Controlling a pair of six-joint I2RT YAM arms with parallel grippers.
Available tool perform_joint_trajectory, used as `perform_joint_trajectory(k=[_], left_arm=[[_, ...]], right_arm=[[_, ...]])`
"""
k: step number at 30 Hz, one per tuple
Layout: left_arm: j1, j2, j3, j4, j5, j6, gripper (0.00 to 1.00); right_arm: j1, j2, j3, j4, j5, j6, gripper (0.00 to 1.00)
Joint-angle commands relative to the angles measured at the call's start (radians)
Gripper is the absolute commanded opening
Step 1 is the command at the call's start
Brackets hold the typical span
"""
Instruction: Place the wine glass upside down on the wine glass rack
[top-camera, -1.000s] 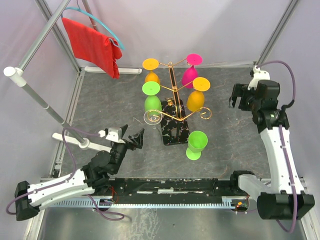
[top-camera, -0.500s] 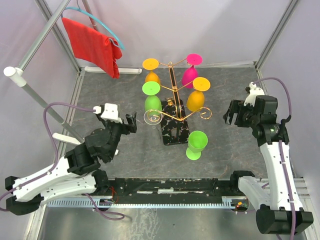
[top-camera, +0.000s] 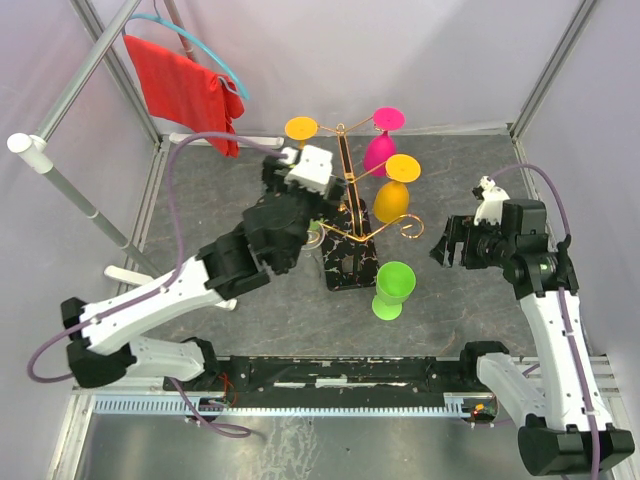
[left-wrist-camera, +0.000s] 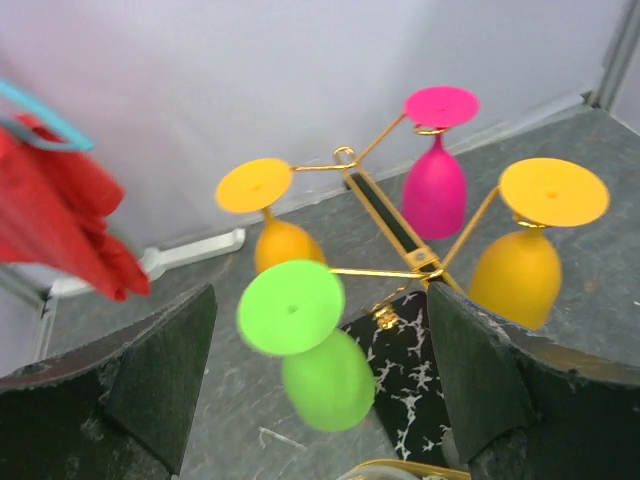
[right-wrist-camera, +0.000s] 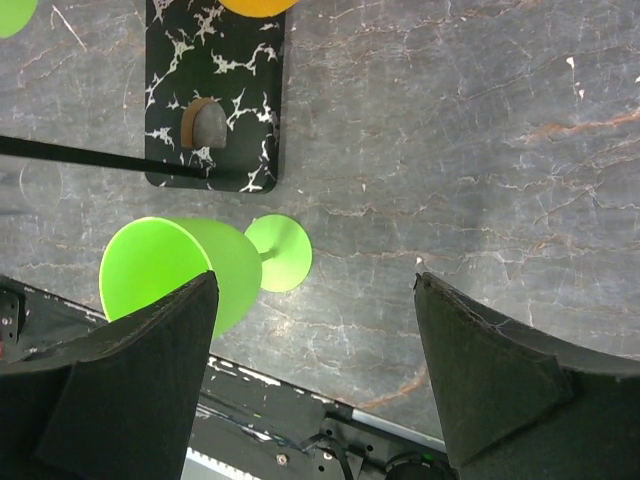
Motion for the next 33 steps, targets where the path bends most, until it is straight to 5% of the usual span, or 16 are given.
perform_joint_trajectory(k=[1,17,33], left_arm=[[0.024,0.101,0.138,0.058,0.141,0.075,0.92],[0.032,0.214,0.244,0.034,0.276,-0.039,0.92],[0.031,0.204,0.23,0.02,0.258,-0.067,0.92]], right_arm=[[0.01,-0.054,0.041,-0.029,-0.034,-0.014,0.86],[0.078,-0.078,-0.052,0.049,-0.059,0.078,0.84],[0.296,0.005,-0.143,0.149,0.172,0.159,0.78]])
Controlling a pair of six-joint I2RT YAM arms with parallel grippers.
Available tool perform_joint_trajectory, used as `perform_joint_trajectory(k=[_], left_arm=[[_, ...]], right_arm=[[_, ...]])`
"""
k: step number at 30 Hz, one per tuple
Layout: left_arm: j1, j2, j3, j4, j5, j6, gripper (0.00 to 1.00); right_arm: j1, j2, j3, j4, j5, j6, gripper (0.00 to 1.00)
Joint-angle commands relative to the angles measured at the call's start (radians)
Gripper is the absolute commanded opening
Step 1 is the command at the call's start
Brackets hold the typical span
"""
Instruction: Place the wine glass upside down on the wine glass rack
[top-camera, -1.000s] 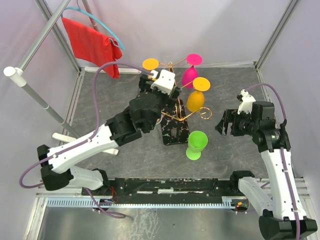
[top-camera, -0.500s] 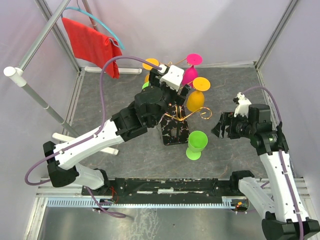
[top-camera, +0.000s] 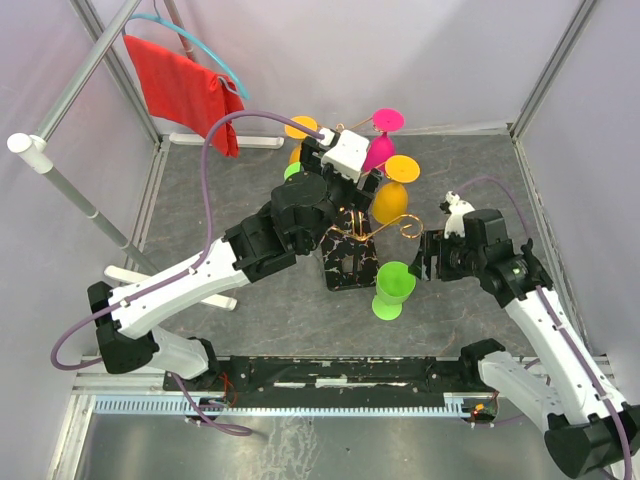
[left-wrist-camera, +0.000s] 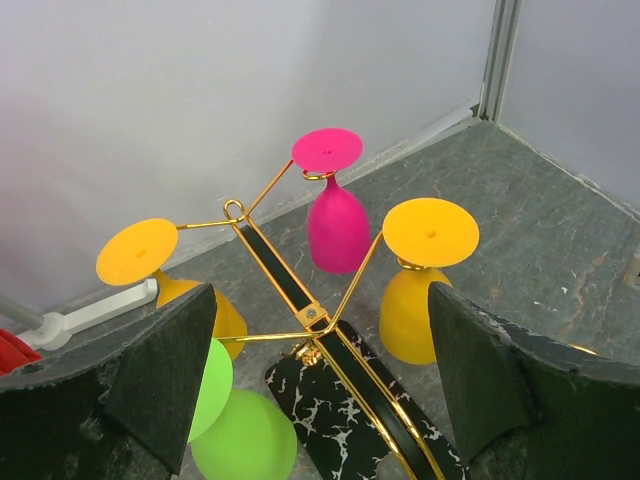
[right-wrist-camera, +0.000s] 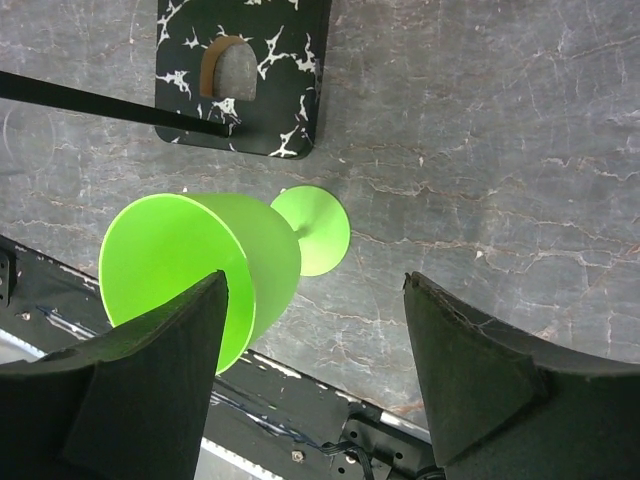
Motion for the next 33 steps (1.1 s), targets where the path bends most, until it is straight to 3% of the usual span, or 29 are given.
perform_joint_trajectory(k=[1,8,28,33], left_arm=[[0.005,-0.018,0.026,0.019,-0.011,-0.038,0.92],[0.005,-0.025,0.011,0.019,-0.026,-0.044,0.92],[0.018,-0.046,-0.014,0.017,-0.051,-0.051,0.93],[0.02,-0.052,-0.02,0.018,-0.054,-0.056,0.93]], right_arm=[[0.035,0.023,-0.017,0.066,0.077,0.032,0.76],[0.088,0.049,-0.028,0.081,0.127,0.046,0.67],[0.173,0.091,-0.029,0.117,0.171,0.082,0.66],[0.176,0.092,-0.022,0.084,0.222,0.065,0.45]])
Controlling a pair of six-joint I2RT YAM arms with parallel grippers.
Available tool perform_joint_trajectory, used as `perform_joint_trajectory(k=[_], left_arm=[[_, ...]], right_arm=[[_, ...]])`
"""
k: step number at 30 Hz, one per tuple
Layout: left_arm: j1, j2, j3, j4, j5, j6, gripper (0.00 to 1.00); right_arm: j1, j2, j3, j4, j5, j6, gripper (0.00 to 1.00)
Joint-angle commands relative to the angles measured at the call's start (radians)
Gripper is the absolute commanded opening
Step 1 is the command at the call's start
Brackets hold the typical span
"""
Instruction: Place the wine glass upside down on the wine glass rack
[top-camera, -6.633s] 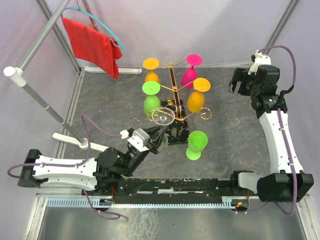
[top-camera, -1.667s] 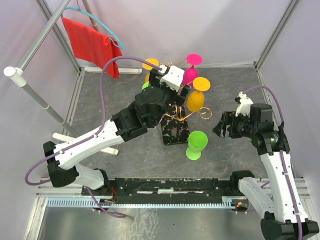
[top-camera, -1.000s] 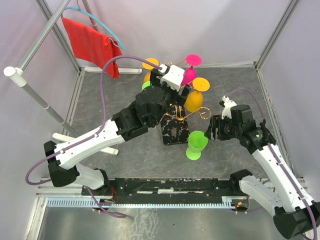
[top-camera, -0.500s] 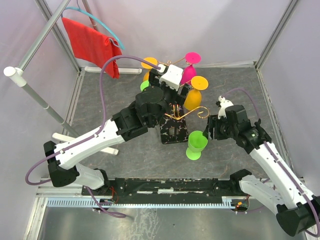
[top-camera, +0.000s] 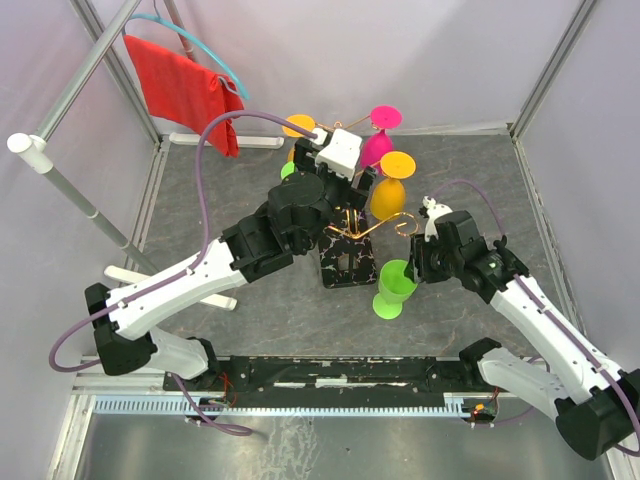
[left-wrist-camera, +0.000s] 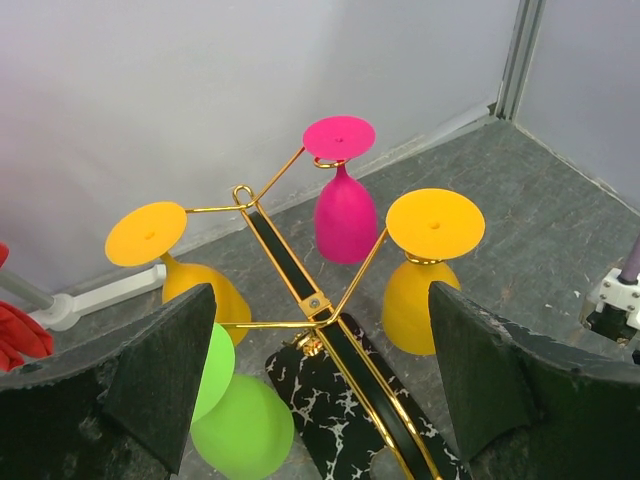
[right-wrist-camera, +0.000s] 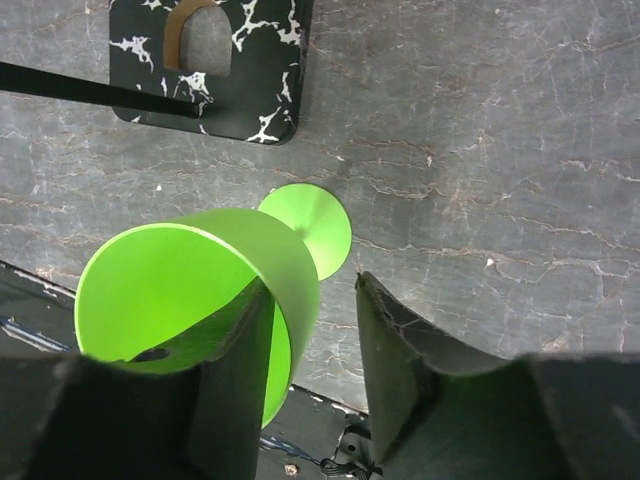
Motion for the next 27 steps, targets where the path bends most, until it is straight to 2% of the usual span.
perform_joint_trajectory(k=[1,5,8,14,20,24,27], left_arm=[[0.009,-0.04,-0.004,0.021,-0.023,-0.033,0.93],[0.011,-0.044,-0.007,0.014,-0.031,-0.041,0.93],[0.013,-0.05,-0.007,0.006,-0.037,-0.049,0.93],[0.017,-0.065,-0.008,-0.019,-0.053,-0.082,0.93],[0.026,-0.088,-0.009,-0.056,-0.069,-0.166,0.96],[0.028,-0.096,-0.017,-0.076,-0.063,-0.226,0.97],[0.029,-0.099,-0.025,-0.075,-0.048,-0.279,0.98]], right_arm=[[0.006,-0.002,0.023,0.0,0.07,-0.008,0.4],[0.005,0.001,0.031,-0.027,0.122,-0.013,0.21],[0.005,0.004,0.031,-0.029,0.157,-0.016,0.02],[0.001,0.054,0.072,-0.023,0.285,-0.054,0.0],[-0.055,0.121,0.235,-0.097,0.528,-0.125,0.0],[-0.125,0.102,0.34,-0.092,0.595,-0.159,0.0],[-0.131,0.085,0.424,-0.038,0.636,-0.232,0.0]])
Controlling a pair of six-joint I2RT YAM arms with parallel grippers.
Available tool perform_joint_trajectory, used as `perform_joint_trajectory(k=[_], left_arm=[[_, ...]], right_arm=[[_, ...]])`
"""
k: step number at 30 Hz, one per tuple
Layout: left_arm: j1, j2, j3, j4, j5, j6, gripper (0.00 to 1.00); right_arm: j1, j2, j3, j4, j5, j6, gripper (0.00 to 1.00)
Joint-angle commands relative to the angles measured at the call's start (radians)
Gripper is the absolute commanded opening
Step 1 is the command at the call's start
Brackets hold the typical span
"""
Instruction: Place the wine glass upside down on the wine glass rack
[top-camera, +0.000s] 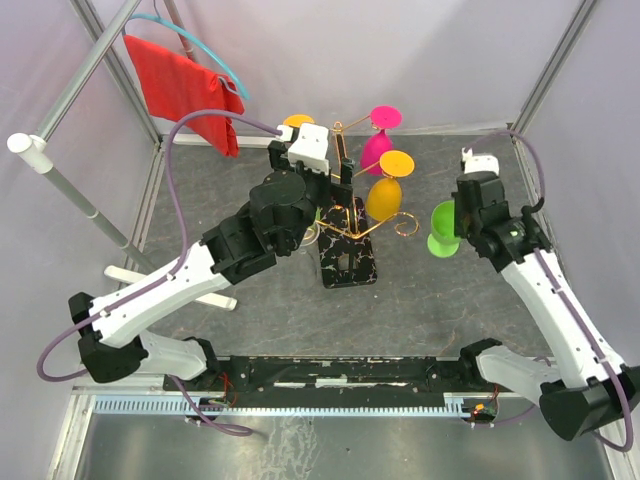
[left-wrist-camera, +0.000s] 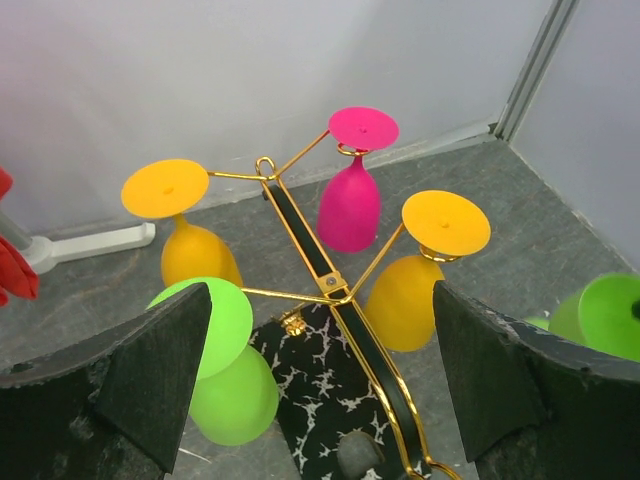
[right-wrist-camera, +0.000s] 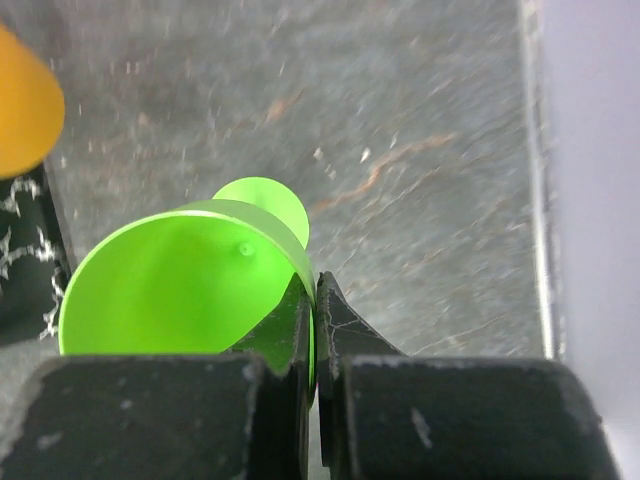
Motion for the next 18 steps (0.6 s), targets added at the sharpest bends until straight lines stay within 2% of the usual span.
perform_joint_trajectory(k=[1,8,14,18], left_arm=[[0.004,-0.031,-0.013,0.015,0.005,-0.134,0.98],[0.005,-0.073,-0.057,0.121,-0.021,-0.381,0.98],[0.013,-0.11,-0.081,0.18,-0.043,-0.648,0.97],[0.03,-0.152,-0.168,0.277,-0.025,-0.92,0.97]], right_arm=[[-0.014,-0.047,0.148,0.091,0.136,-0.132,0.0],[-0.013,-0.088,0.228,0.379,0.158,-0.346,0.0],[-0.013,-0.16,0.17,0.676,-0.038,-0.408,0.01],[-0.014,-0.199,0.074,0.893,-0.151,-0.428,0.0]])
